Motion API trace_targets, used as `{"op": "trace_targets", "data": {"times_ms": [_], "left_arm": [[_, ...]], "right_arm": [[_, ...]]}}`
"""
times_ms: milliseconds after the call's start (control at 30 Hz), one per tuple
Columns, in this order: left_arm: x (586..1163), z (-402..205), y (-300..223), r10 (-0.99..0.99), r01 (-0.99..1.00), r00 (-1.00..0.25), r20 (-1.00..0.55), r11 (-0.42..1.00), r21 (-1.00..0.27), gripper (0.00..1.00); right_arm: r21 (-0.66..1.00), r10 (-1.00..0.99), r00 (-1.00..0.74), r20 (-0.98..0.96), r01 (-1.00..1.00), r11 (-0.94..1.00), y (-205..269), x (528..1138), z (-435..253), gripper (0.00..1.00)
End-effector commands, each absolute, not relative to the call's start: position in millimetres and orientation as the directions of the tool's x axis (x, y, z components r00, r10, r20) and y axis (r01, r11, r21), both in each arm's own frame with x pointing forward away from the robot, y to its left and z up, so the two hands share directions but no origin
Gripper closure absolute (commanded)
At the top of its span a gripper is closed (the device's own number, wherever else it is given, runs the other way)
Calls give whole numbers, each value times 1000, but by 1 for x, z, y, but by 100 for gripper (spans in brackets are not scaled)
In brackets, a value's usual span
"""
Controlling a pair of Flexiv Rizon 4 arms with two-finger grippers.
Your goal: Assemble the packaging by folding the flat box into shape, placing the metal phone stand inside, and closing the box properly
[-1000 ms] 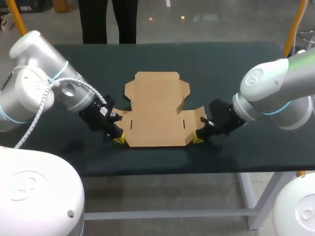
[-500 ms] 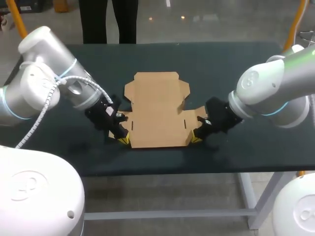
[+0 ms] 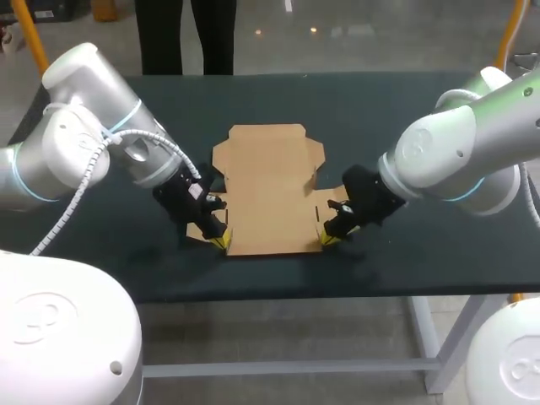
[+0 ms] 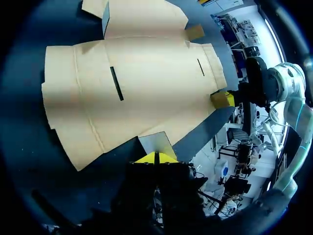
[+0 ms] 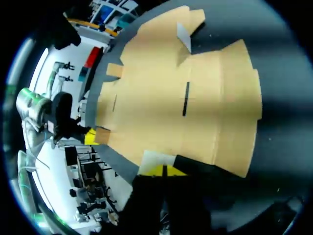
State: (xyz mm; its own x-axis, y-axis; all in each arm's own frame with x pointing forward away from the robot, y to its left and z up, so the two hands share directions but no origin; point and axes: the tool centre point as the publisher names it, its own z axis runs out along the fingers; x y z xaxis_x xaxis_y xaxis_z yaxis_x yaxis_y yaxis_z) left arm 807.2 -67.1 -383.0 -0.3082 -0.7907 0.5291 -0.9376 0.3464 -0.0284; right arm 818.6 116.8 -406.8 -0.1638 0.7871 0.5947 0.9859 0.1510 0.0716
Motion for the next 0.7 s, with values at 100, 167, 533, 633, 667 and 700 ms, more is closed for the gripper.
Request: {"op": "trace_targets", "data": {"times_ms": [100,167,533,633,667,700], "left_arm": [[811,-386,-74,-789,-931,-315,527,364,-13,100],[811,-387,-75,-788,-930,-316,528,366,-11,100],[815,-392,-79,-820,-947,-289,495,321,-22,100],[814,-392,-80,-835,-953,-280,474,301,-32,100],[814,-393,-81,-837,-954,-279,471,299,-33,100],[814,-393,-81,-840,-955,-276,467,295,-35,100]], "right_arm": [[69,799,-165,578,986,154,121,820,-407,100],[70,803,-168,572,985,156,123,819,-407,100],[76,830,-177,529,984,161,129,817,-408,100],[79,837,-176,518,984,159,130,817,-409,100],[79,841,-174,512,985,156,130,817,-409,100],[79,842,-175,510,985,156,130,817,-410,100]]}}
